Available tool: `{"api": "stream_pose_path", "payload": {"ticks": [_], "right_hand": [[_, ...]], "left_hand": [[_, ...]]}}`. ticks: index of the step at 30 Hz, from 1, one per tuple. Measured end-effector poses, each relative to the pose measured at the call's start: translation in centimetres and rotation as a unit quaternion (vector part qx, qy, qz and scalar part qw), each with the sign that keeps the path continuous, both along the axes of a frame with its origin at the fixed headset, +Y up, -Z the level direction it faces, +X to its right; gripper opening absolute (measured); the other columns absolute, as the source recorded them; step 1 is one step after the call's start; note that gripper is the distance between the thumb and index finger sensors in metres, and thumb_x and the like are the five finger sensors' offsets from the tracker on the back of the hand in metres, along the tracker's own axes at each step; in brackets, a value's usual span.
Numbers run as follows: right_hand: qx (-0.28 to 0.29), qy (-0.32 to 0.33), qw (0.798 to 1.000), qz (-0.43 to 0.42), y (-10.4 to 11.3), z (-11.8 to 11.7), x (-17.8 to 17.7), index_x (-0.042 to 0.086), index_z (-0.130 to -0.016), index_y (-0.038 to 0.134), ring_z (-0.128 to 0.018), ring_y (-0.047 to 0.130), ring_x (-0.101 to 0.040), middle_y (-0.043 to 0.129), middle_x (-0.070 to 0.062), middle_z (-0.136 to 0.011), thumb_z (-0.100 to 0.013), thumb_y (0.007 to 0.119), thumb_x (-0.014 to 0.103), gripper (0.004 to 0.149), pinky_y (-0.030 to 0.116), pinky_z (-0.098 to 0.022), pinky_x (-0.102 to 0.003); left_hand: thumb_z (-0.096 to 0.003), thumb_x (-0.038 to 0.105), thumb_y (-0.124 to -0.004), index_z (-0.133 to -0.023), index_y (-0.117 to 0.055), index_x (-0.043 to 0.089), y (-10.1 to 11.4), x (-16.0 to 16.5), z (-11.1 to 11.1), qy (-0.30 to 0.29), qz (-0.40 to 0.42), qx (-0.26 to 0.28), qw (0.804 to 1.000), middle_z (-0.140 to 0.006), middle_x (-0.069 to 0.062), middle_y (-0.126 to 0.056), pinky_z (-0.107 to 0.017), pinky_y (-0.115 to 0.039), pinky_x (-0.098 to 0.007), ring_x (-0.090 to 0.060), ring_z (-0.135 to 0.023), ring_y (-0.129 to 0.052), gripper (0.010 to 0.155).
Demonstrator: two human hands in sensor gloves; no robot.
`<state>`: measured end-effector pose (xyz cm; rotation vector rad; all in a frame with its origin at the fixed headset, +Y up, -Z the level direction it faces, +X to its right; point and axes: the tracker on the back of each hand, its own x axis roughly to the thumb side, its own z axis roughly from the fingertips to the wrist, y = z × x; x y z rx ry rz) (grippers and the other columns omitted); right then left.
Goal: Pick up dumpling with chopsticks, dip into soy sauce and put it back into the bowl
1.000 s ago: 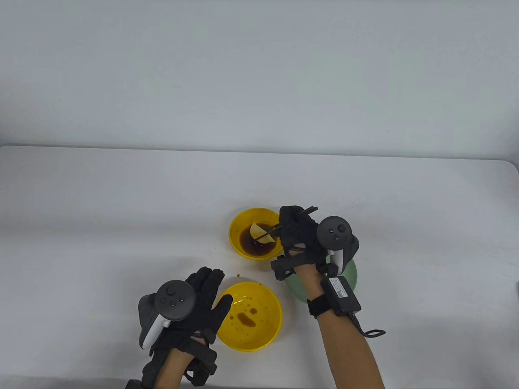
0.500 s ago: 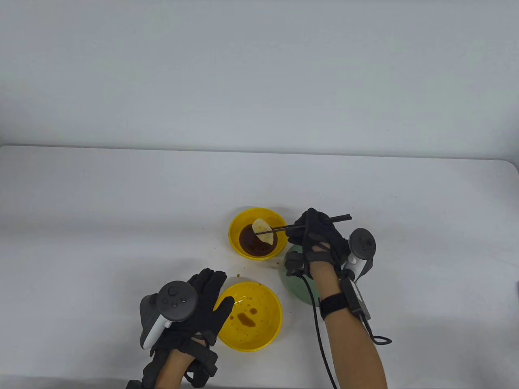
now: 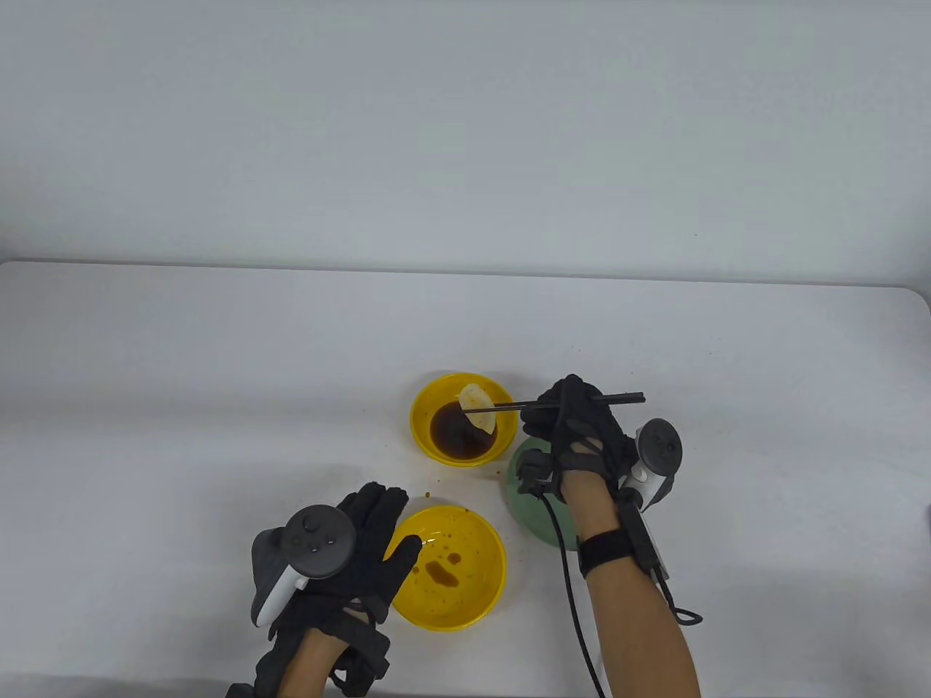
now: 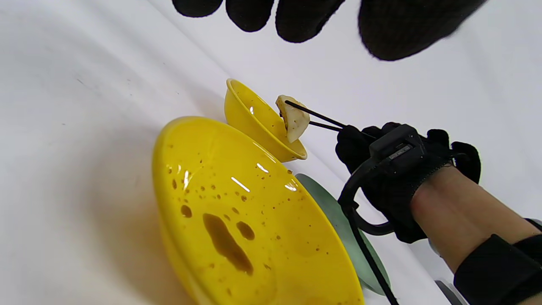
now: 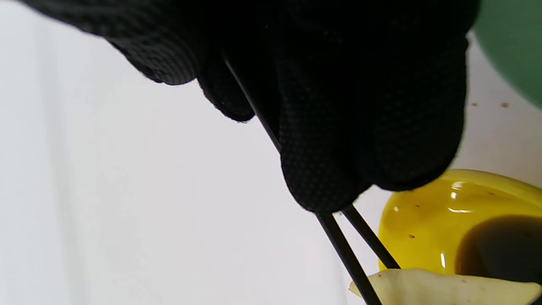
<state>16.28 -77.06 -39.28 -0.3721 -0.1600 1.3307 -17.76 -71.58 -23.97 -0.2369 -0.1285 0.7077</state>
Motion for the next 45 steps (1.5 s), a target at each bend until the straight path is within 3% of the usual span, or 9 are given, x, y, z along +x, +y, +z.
{"api": "stream_pose_path", "payload": {"ticks": [5,8,13,16,21,27,34,38,45], "right_hand": [[-0.052,-0.007,0.993,-0.103,-1.3,1.3,0.0,0.006,-0.07,0.087,-0.04,0.111,-0.036,0.09,-0.028,-0.068,-0.049,0.081,0.036,0.037,0.099,-0.026,-0.046],[-0.046,0.018,0.989,-0.143,-0.3,2.9,0.1,0.006,-0.07,0.087,-0.039,0.111,-0.036,0.09,-0.028,-0.068,-0.049,0.081,0.036,0.036,0.099,-0.025,-0.046],[-0.004,0.095,0.99,-0.102,2.6,6.6,0.3,0.007,-0.07,0.087,-0.039,0.112,-0.035,0.09,-0.028,-0.068,-0.049,0.081,0.036,0.036,0.099,-0.025,-0.045],[0.009,0.147,0.988,-0.055,3.3,9.4,-0.4,0.007,-0.069,0.088,-0.038,0.112,-0.035,0.091,-0.028,-0.067,-0.049,0.082,0.036,0.036,0.099,-0.025,-0.045],[0.06,0.207,0.967,0.134,3.9,12.7,-2.6,0.007,-0.069,0.088,-0.038,0.112,-0.036,0.091,-0.028,-0.067,-0.049,0.082,0.036,0.036,0.099,-0.025,-0.046],[0.131,0.237,0.926,0.264,4.4,13.3,-5.3,0.008,-0.069,0.088,-0.039,0.112,-0.035,0.091,-0.027,-0.068,-0.049,0.082,0.037,0.036,0.099,-0.026,-0.046],[0.143,0.272,0.897,0.316,4.2,13.2,-6.6,0.01,-0.07,0.089,-0.042,0.111,-0.035,0.09,-0.026,-0.071,-0.049,0.082,0.038,0.036,0.098,-0.028,-0.046],[0.147,0.265,0.905,0.298,4.9,13.2,-5.8,0.011,-0.071,0.088,-0.042,0.111,-0.034,0.09,-0.025,-0.071,-0.05,0.081,0.039,0.037,0.097,-0.028,-0.045],[0.116,0.214,0.96,0.139,5.2,12.2,-1.8,0.014,-0.075,0.089,-0.044,0.11,-0.033,0.089,-0.025,-0.073,-0.051,0.08,0.041,0.037,0.097,-0.03,-0.045]], "left_hand": [[-0.0499,0.061,-0.064,-0.115,-0.033,0.036,0.1,0.1,0.0,-0.009,0.016,0.01,1.0,-0.123,0.001,-0.023,-0.082,-0.026,-0.064,-0.038,-0.118,-0.022,0.077],[-0.0501,0.061,-0.064,-0.115,-0.031,0.036,0.2,-0.1,0.1,-0.007,0.036,0.017,0.999,-0.123,0.001,-0.021,-0.083,-0.025,-0.064,-0.037,-0.118,-0.019,0.077],[-0.05,0.061,-0.064,-0.115,-0.029,0.036,0.4,-0.5,0.2,0.001,0.045,0.023,0.999,-0.123,0.001,-0.02,-0.083,-0.024,-0.064,-0.037,-0.118,-0.019,0.078],[-0.0498,0.061,-0.064,-0.115,-0.027,0.036,0.4,-0.6,0.3,0.005,0.043,0.025,0.999,-0.123,0.0,-0.021,-0.082,-0.025,-0.064,-0.038,-0.118,-0.02,0.079],[-0.0496,0.061,-0.064,-0.115,-0.028,0.036,0.2,-0.5,0.4,0.003,0.028,0.019,0.999,-0.123,0.001,-0.022,-0.082,-0.026,-0.064,-0.038,-0.118,-0.021,0.079],[-0.0496,0.061,-0.065,-0.115,-0.029,0.035,0.2,-0.5,0.4,0.006,0.024,0.016,1.0,-0.123,0.0,-0.023,-0.082,-0.026,-0.064,-0.039,-0.117,-0.022,0.078],[-0.0497,0.061,-0.064,-0.115,-0.029,0.035,0.0,-0.2,0.1,-0.002,0.017,0.005,1.0,-0.123,0.0,-0.022,-0.082,-0.026,-0.064,-0.038,-0.118,-0.021,0.078],[-0.0496,0.061,-0.065,-0.115,-0.029,0.035,0.0,-0.2,0.1,-0.003,0.016,0.006,1.0,-0.123,0.0,-0.023,-0.082,-0.026,-0.064,-0.038,-0.118,-0.022,0.078],[-0.0497,0.061,-0.064,-0.115,-0.029,0.035,0.1,-0.3,0.2,-0.001,0.023,0.013,1.0,-0.123,0.001,-0.023,-0.082,-0.026,-0.064,-0.038,-0.118,-0.022,0.078]]}}
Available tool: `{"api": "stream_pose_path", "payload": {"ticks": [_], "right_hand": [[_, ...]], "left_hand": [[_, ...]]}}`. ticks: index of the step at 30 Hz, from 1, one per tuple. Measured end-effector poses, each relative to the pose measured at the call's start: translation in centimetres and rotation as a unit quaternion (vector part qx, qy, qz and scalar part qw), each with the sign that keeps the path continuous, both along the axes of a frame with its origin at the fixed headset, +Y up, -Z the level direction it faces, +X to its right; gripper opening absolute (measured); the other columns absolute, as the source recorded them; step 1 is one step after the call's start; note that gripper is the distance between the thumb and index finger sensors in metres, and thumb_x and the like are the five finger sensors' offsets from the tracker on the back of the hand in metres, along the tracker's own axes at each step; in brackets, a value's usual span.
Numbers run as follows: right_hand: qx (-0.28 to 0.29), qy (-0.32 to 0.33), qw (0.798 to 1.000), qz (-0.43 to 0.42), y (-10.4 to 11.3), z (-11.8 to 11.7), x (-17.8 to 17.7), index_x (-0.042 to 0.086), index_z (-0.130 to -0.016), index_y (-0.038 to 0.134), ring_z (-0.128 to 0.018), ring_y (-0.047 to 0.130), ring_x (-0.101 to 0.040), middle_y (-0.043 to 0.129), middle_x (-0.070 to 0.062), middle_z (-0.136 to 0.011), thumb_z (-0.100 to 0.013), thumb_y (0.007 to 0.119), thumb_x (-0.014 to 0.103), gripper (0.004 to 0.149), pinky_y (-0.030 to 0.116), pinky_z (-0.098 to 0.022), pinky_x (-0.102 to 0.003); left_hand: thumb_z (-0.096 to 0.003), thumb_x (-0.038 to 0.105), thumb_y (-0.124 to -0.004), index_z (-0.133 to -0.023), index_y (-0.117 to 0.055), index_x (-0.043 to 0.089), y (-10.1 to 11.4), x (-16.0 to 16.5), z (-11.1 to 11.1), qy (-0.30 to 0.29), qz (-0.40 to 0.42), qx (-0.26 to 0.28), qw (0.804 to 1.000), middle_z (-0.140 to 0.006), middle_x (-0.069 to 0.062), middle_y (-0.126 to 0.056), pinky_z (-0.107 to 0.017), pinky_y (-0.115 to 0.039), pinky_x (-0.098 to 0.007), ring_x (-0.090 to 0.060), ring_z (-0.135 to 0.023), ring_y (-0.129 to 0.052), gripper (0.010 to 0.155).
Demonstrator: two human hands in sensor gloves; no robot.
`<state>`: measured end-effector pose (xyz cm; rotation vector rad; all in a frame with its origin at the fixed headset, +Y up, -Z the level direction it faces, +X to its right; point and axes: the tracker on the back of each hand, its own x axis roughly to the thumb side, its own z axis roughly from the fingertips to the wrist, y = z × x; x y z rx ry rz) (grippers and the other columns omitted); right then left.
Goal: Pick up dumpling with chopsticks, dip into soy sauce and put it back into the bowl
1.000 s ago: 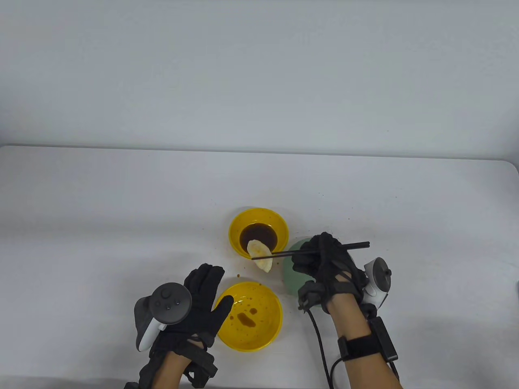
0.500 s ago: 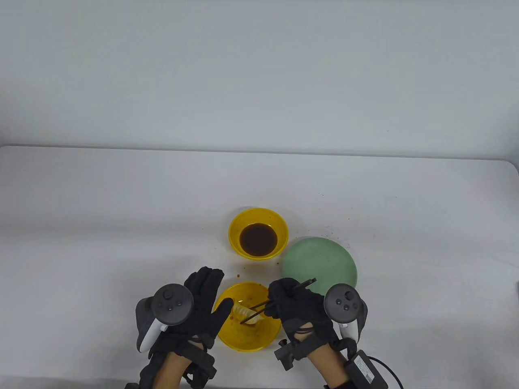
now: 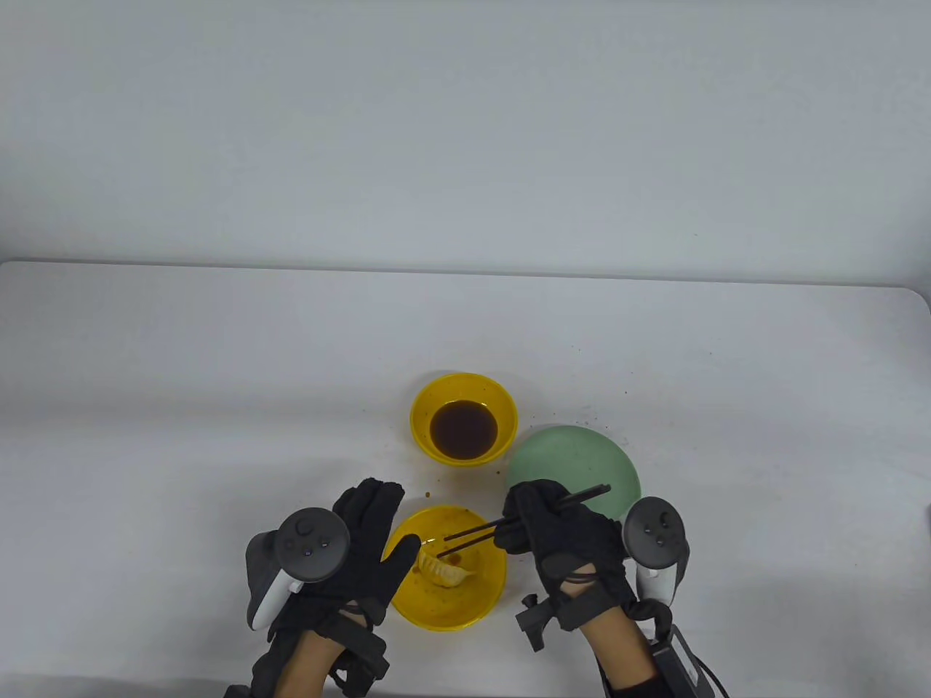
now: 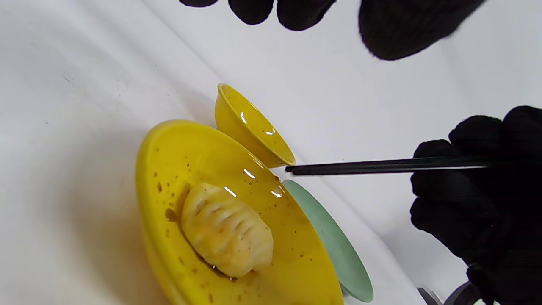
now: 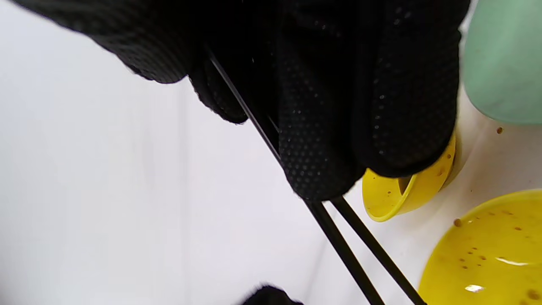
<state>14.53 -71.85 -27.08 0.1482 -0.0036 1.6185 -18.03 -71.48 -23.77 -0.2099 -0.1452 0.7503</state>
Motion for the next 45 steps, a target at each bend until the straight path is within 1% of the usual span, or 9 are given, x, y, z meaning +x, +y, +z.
{"api": "stream_pose_path", "payload": {"ticks": [8,14,16,19,24,28,32,36,45], "right_hand": [[-0.062,0.0,0.998,-0.028,-1.7,-1.2,1.7,0.014,-0.078,0.089,-0.039,0.11,-0.031,0.091,-0.023,-0.067,-0.051,0.077,0.045,0.043,0.096,-0.027,-0.046],[0.117,-0.095,0.988,0.036,3.3,0.1,5.1,0.018,-0.077,0.09,-0.033,0.11,-0.023,0.094,-0.016,-0.061,-0.05,0.08,0.045,0.04,0.097,-0.025,-0.042],[0.213,-0.128,0.943,0.223,4.3,0.0,5.6,0.019,-0.081,0.086,-0.044,0.108,-0.026,0.089,-0.017,-0.07,-0.051,0.08,0.041,0.038,0.094,-0.033,-0.045],[0.237,-0.089,0.864,0.435,2.7,-1.3,3.4,0.019,-0.088,0.077,-0.065,0.098,-0.033,0.074,-0.018,-0.086,-0.052,0.079,0.034,0.039,0.085,-0.049,-0.05],[0.238,-0.021,0.757,0.608,-0.6,-3.6,-0.1,0.018,-0.089,0.074,-0.075,0.09,-0.037,0.064,-0.02,-0.092,-0.052,0.079,0.029,0.039,0.076,-0.057,-0.054],[0.195,0.033,0.64,0.743,-3.2,-3.9,-2.5,0.021,-0.09,0.073,-0.081,0.086,-0.036,0.059,-0.017,-0.097,-0.051,0.08,0.029,0.04,0.073,-0.061,-0.053],[0.171,0.051,0.594,0.784,-4.3,-4.0,-3.5,0.022,-0.091,0.071,-0.086,0.082,-0.034,0.056,-0.015,-0.099,-0.048,0.085,0.029,0.046,0.07,-0.064,-0.053],[0.154,0.071,0.576,0.8,-4.8,-3.9,-3.9,0.023,-0.091,0.069,-0.09,0.078,-0.034,0.053,-0.012,-0.101,-0.046,0.088,0.028,0.049,0.069,-0.065,-0.053],[0.118,0.076,0.593,0.793,-5.0,-4.0,-4.0,0.023,-0.096,0.063,-0.092,0.076,-0.034,0.049,-0.013,-0.103,-0.047,0.085,0.025,0.054,0.067,-0.066,-0.054]], "left_hand": [[-0.0496,0.061,-0.065,-0.115,-0.029,0.035,0.0,0.0,0.0,0.0,-0.003,-0.004,1.0,-0.123,0.001,-0.024,-0.082,-0.026,-0.064,-0.038,-0.118,-0.023,0.078],[-0.0496,0.061,-0.065,-0.115,-0.03,0.035,0.0,0.2,0.1,-0.004,-0.008,-0.004,1.0,-0.123,0.0,-0.027,-0.082,-0.027,-0.064,-0.039,-0.118,-0.024,0.078],[-0.0496,0.061,-0.065,-0.115,-0.03,0.035,-0.1,0.4,0.0,-0.01,-0.015,-0.008,1.0,-0.123,0.0,-0.027,-0.082,-0.027,-0.064,-0.039,-0.118,-0.024,0.078],[-0.0494,0.061,-0.065,-0.115,-0.031,0.035,-0.3,0.6,0.0,-0.015,-0.03,-0.017,0.999,-0.123,0.0,-0.028,-0.082,-0.029,-0.064,-0.039,-0.117,-0.026,0.078],[-0.0494,0.061,-0.065,-0.115,-0.031,0.035,-0.4,0.4,-0.1,-0.012,-0.033,-0.024,0.999,-0.123,-0.001,-0.028,-0.082,-0.029,-0.064,-0.039,-0.117,-0.027,0.078],[-0.0495,0.061,-0.065,-0.115,-0.031,0.035,-0.5,0.6,-0.1,-0.015,-0.036,-0.022,0.999,-0.123,0.0,-0.028,-0.082,-0.029,-0.064,-0.039,-0.117,-0.028,0.078],[-0.0494,0.061,-0.065,-0.115,-0.031,0.035,-0.5,0.6,-0.1,-0.016,-0.039,-0.026,0.999,-0.123,-0.001,-0.029,-0.082,-0.03,-0.064,-0.039,-0.117,-0.028,0.078],[-0.0494,0.061,-0.065,-0.115,-0.032,0.034,-0.5,0.6,-0.1,-0.014,-0.038,-0.027,0.999,-0.123,-0.001,-0.03,-0.082,-0.03,-0.064,-0.039,-0.117,-0.028,0.078],[-0.0493,0.061,-0.065,-0.115,-0.032,0.034,-0.5,0.6,-0.1,-0.014,-0.039,-0.032,0.999,-0.123,-0.002,-0.031,-0.082,-0.03,-0.064,-0.039,-0.117,-0.029,0.078]]}}
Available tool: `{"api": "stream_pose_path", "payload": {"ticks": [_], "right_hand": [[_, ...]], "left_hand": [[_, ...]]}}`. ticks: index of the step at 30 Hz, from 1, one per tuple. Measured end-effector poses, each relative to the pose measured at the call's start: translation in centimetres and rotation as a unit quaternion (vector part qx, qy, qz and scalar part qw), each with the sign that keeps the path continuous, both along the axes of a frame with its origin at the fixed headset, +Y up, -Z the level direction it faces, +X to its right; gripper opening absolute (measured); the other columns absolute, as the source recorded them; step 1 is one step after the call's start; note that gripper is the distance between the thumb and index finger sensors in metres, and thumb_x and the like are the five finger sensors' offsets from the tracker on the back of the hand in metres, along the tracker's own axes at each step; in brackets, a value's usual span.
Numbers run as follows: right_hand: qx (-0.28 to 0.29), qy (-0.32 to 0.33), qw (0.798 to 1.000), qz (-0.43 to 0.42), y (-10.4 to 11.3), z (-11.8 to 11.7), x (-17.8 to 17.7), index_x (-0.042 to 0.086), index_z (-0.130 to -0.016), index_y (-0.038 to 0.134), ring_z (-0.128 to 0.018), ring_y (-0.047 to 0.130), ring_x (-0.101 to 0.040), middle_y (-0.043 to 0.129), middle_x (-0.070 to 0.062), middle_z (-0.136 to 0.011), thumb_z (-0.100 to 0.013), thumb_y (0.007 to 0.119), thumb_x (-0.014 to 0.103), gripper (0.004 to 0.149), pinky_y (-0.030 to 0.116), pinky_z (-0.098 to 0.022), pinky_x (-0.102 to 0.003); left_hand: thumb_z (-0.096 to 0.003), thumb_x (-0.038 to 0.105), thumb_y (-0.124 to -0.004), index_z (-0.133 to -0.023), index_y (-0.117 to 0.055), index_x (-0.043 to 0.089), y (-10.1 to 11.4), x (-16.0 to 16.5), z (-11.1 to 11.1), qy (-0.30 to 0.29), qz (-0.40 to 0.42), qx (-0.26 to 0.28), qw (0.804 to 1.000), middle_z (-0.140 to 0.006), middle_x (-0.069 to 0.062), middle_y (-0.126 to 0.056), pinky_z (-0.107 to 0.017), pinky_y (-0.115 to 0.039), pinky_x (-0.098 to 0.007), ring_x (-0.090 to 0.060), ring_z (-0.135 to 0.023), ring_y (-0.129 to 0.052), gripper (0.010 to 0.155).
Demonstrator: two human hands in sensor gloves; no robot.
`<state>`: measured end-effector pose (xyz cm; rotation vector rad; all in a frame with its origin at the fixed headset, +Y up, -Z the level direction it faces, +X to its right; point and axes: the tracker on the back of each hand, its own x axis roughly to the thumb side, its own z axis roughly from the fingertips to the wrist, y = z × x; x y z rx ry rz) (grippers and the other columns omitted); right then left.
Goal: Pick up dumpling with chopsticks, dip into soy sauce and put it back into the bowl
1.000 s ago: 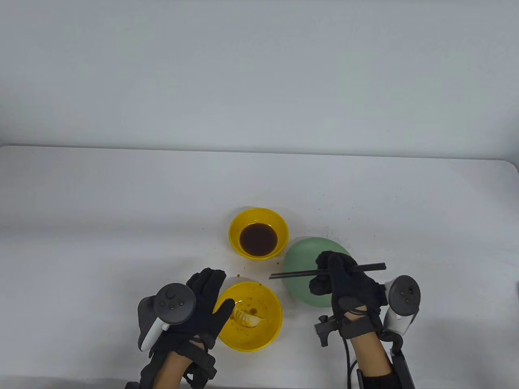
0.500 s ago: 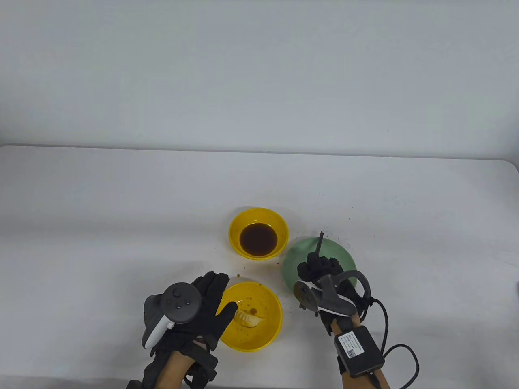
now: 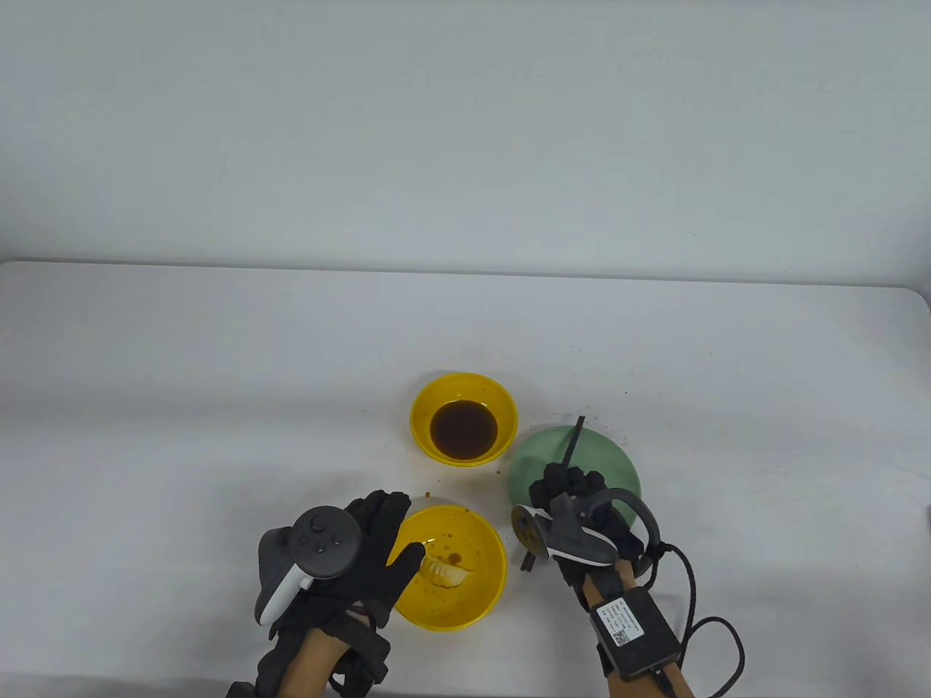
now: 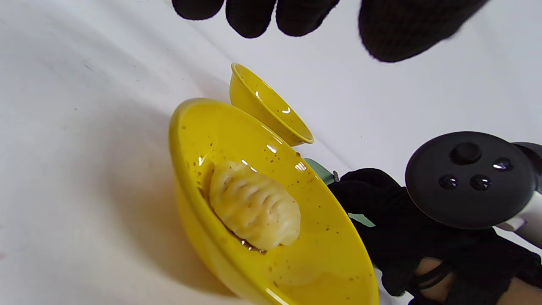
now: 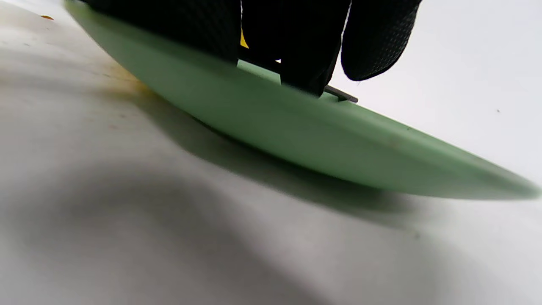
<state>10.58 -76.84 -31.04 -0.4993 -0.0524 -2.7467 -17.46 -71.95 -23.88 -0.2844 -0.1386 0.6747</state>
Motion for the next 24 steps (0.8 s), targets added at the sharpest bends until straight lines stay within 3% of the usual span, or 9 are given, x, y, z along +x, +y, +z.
{"api": "stream_pose_path", "payload": {"ticks": [5,8,10,12,16,21,24], "right_hand": [[-0.007,-0.006,1.0,-0.025,0.6,0.0,0.6,0.023,-0.099,0.06,-0.093,0.076,-0.033,0.051,-0.013,-0.104,-0.047,0.083,0.021,0.057,0.067,-0.066,-0.055],[0.0,-0.025,0.994,-0.11,2.7,0.3,2.2,0.024,-0.1,0.061,-0.096,0.069,-0.035,0.053,-0.012,-0.106,-0.048,0.082,0.025,0.056,0.066,-0.066,-0.057],[0.033,-0.02,0.962,-0.272,5.1,0.9,4.4,0.021,-0.1,0.062,-0.096,0.066,-0.039,0.055,-0.014,-0.106,-0.047,0.082,0.033,0.058,0.063,-0.065,-0.059],[0.023,-0.019,0.919,-0.393,6.3,1.8,6.2,0.019,-0.102,0.062,-0.097,0.059,-0.045,0.054,-0.016,-0.107,-0.047,0.082,0.038,0.061,0.057,-0.065,-0.064],[-0.008,0.003,0.885,-0.466,7.5,3.3,6.8,0.019,-0.106,0.055,-0.1,0.044,-0.051,0.046,-0.017,-0.112,-0.048,0.08,0.048,0.07,0.046,-0.066,-0.069],[-0.087,0.085,0.901,-0.416,7.6,6.5,2.1,0.021,-0.11,0.045,-0.102,0.034,-0.052,0.033,-0.017,-0.116,-0.048,0.078,0.054,0.078,0.039,-0.067,-0.071],[-0.081,0.116,0.911,-0.388,7.6,7.8,0.0,0.02,-0.109,0.047,-0.102,0.038,-0.051,0.035,-0.019,-0.115,-0.048,0.078,0.053,0.076,0.041,-0.067,-0.07]], "left_hand": [[-0.0493,0.061,-0.065,-0.115,-0.033,0.034,0.0,0.0,0.0,-0.001,0.001,0.0,1.0,-0.123,-0.001,-0.032,-0.082,-0.03,-0.064,-0.039,-0.117,-0.029,0.078],[-0.0495,0.061,-0.065,-0.115,-0.032,0.035,0.2,-0.1,0.0,-0.003,0.015,0.008,1.0,-0.123,-0.001,-0.031,-0.082,-0.029,-0.064,-0.039,-0.118,-0.028,0.077],[-0.0495,0.061,-0.065,-0.115,-0.03,0.035,0.5,-0.1,0.1,-0.007,0.029,0.019,0.999,-0.123,0.0,-0.029,-0.082,-0.027,-0.064,-0.038,-0.118,-0.023,0.078],[-0.0496,0.061,-0.065,-0.115,-0.029,0.036,0.8,0.0,0.2,-0.008,0.039,0.031,0.999,-0.123,0.001,-0.024,-0.083,-0.025,-0.064,-0.037,-0.118,-0.019,0.078],[-0.0495,0.061,-0.065,-0.115,-0.027,0.038,1.1,0.1,0.3,-0.015,0.044,0.042,0.998,-0.123,0.003,-0.018,-0.083,-0.022,-0.064,-0.036,-0.118,-0.014,0.079],[-0.0491,0.061,-0.067,-0.114,-0.026,0.039,1.2,0.3,0.5,-0.033,0.041,0.047,0.998,-0.123,0.005,-0.013,-0.083,-0.019,-0.064,-0.035,-0.118,-0.009,0.081],[-0.0489,0.061,-0.068,-0.114,-0.025,0.04,1.2,0.6,0.6,-0.046,0.041,0.051,0.997,-0.123,0.005,-0.012,-0.083,-0.018,-0.064,-0.034,-0.118,-0.009,0.081]]}}
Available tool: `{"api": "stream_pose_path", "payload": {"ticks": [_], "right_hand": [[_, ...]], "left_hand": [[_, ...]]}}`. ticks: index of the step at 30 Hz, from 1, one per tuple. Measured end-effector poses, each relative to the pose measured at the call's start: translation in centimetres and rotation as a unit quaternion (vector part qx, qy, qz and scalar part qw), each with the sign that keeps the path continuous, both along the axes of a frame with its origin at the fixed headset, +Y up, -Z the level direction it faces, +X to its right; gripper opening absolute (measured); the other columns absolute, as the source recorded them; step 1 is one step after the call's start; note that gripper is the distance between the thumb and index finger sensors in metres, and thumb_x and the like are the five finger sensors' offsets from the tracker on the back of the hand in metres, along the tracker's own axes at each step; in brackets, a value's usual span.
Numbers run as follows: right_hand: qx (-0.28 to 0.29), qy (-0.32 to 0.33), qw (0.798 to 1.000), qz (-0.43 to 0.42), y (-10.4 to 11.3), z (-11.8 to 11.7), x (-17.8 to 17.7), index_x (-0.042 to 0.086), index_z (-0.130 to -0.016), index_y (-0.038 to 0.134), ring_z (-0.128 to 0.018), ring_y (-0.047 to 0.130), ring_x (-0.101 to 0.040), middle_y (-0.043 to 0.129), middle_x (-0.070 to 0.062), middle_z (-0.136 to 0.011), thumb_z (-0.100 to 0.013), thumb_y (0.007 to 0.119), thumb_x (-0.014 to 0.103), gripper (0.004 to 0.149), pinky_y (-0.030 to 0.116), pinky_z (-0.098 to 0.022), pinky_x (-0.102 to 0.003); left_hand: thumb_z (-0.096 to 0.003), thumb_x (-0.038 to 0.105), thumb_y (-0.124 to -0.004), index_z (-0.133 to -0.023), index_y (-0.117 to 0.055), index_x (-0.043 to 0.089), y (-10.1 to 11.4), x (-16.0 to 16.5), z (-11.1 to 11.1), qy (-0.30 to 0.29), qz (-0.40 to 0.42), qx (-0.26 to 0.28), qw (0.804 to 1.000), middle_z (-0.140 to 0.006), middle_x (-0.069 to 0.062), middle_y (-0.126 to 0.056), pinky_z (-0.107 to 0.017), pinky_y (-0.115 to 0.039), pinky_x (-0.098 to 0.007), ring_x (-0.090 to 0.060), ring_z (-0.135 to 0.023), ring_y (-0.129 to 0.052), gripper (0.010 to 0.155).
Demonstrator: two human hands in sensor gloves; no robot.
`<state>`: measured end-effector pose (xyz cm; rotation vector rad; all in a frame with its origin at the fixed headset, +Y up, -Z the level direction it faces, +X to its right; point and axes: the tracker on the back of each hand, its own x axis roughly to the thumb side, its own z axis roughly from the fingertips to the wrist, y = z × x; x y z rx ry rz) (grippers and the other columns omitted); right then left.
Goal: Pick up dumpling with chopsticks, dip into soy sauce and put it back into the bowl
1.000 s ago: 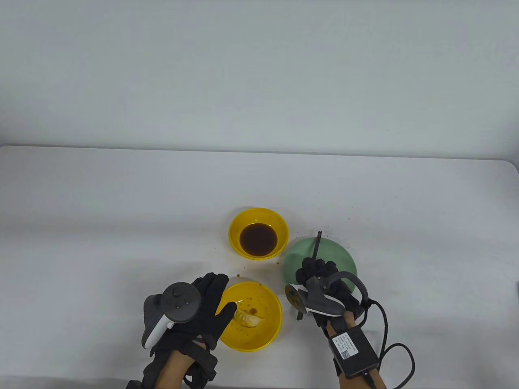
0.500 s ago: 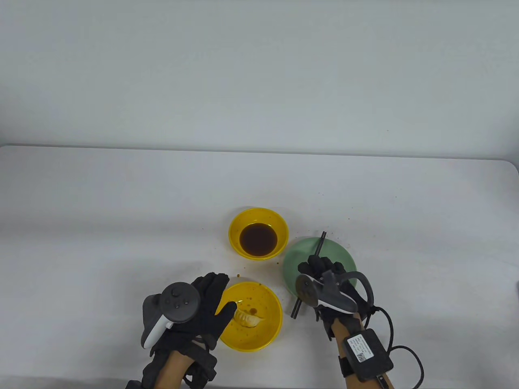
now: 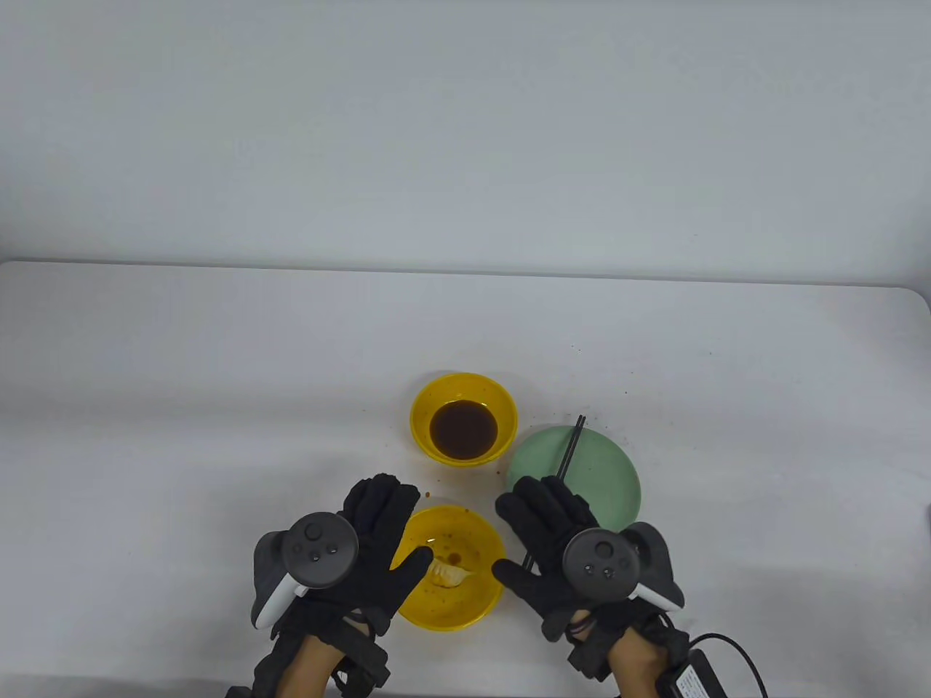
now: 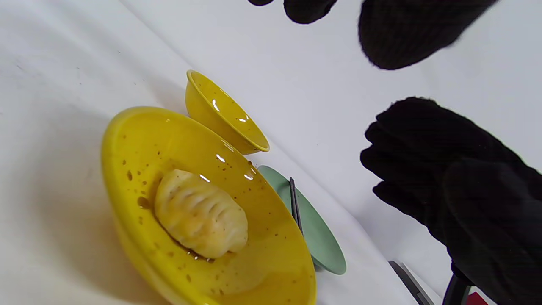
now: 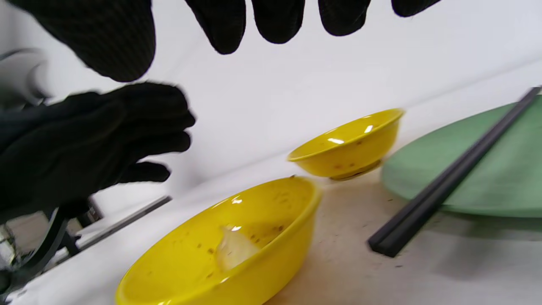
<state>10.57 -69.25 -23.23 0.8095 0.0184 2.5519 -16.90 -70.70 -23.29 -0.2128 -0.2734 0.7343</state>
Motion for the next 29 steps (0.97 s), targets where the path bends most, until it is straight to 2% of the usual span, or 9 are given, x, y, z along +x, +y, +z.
{"api": "stream_pose_path", "payload": {"ticks": [13,19,29], "right_hand": [[0.004,0.004,1.0,-0.01,-0.05,0.06,-0.59,0.018,-0.108,0.047,-0.101,0.044,-0.051,0.039,-0.02,-0.113,-0.049,0.077,0.05,0.075,0.044,-0.067,-0.069],[0.014,-0.009,1.0,-0.013,0.0,0.0,-0.35,0.019,-0.108,0.049,-0.102,0.04,-0.051,0.042,-0.015,-0.114,-0.049,0.078,0.05,0.073,0.039,-0.068,-0.07],[0.005,-0.001,1.0,-0.002,-0.18,-0.02,-0.73,0.02,-0.108,0.05,-0.101,0.042,-0.051,0.043,-0.015,-0.114,-0.049,0.078,0.05,0.072,0.04,-0.067,-0.07]], "left_hand": [[-0.0486,0.061,-0.068,-0.114,-0.025,0.039,-0.22,0.28,0.03,-0.009,-0.015,-0.004,1.0,-0.123,0.005,-0.013,-0.083,-0.02,-0.064,-0.034,-0.119,-0.011,0.081],[-0.0486,0.061,-0.068,-0.114,-0.026,0.038,-0.27,0.4,0.07,-0.011,-0.021,-0.005,1.0,-0.123,0.004,-0.014,-0.082,-0.021,-0.064,-0.035,-0.119,-0.013,0.081],[-0.0487,0.061,-0.067,-0.114,-0.027,0.038,-0.29,0.59,0.11,-0.017,-0.027,-0.007,0.999,-0.123,0.004,-0.016,-0.083,-0.021,-0.064,-0.035,-0.119,-0.014,0.08]]}}
